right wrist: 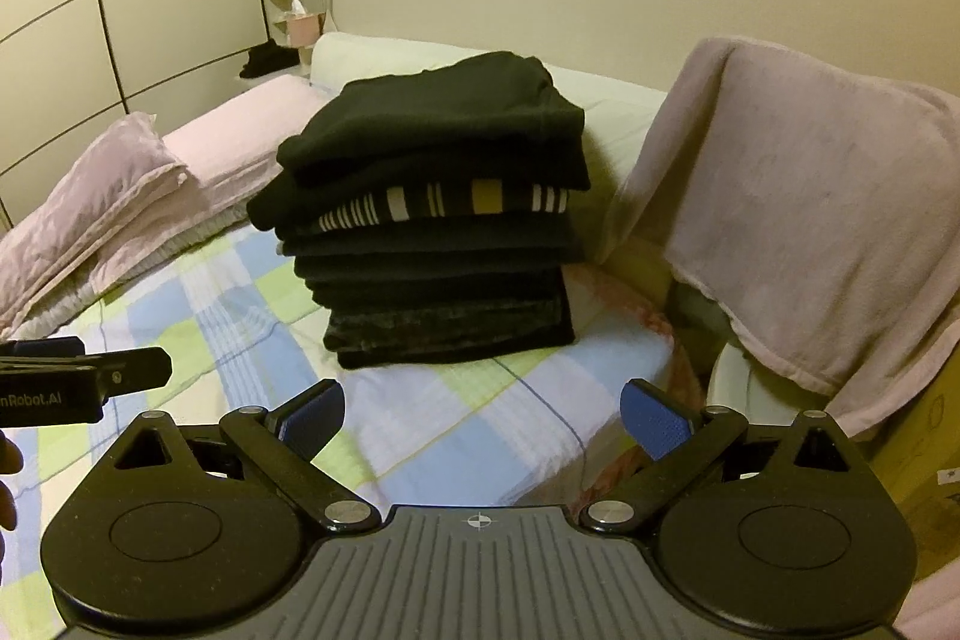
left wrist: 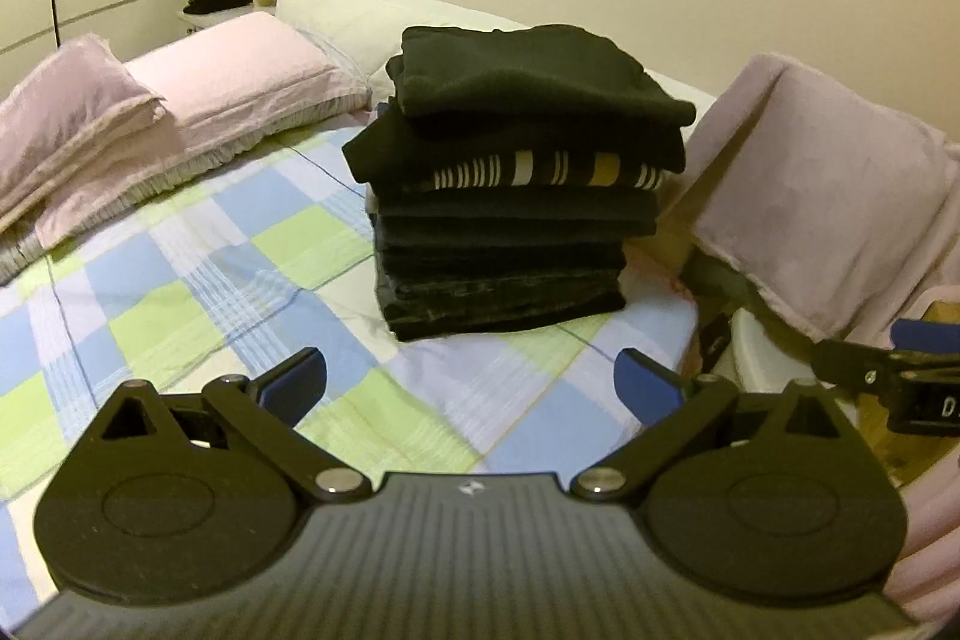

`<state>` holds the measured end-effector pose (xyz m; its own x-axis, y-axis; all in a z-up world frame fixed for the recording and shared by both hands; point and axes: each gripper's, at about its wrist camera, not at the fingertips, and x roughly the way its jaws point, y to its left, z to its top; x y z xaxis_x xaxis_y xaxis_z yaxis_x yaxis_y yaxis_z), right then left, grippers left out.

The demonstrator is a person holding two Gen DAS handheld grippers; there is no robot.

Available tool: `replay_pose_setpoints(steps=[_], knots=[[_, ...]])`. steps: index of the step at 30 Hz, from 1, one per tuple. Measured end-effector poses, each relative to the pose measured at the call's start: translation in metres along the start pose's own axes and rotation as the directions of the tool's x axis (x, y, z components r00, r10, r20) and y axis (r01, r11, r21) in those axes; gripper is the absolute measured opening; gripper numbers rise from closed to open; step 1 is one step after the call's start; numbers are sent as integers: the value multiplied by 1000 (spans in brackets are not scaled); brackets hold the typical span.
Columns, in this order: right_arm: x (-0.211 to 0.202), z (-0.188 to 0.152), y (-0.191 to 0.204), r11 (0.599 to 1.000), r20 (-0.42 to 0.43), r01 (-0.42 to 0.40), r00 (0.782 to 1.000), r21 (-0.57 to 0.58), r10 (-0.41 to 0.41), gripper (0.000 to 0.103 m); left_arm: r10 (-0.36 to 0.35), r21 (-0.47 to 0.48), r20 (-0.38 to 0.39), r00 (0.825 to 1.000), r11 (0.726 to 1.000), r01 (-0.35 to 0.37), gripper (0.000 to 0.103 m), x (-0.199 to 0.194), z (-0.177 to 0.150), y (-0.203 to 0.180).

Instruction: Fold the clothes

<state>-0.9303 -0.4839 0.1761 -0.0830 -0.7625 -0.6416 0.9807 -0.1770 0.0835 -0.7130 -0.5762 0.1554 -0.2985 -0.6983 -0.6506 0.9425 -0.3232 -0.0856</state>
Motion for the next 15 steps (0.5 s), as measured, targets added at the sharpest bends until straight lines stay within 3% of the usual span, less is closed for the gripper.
replay_pose_setpoints(steps=[15], knots=[[3,-1,1,1000,-7,-25,1000,-8,25,101,49,3,-33,998,999,-49,100,8,0,-7]])
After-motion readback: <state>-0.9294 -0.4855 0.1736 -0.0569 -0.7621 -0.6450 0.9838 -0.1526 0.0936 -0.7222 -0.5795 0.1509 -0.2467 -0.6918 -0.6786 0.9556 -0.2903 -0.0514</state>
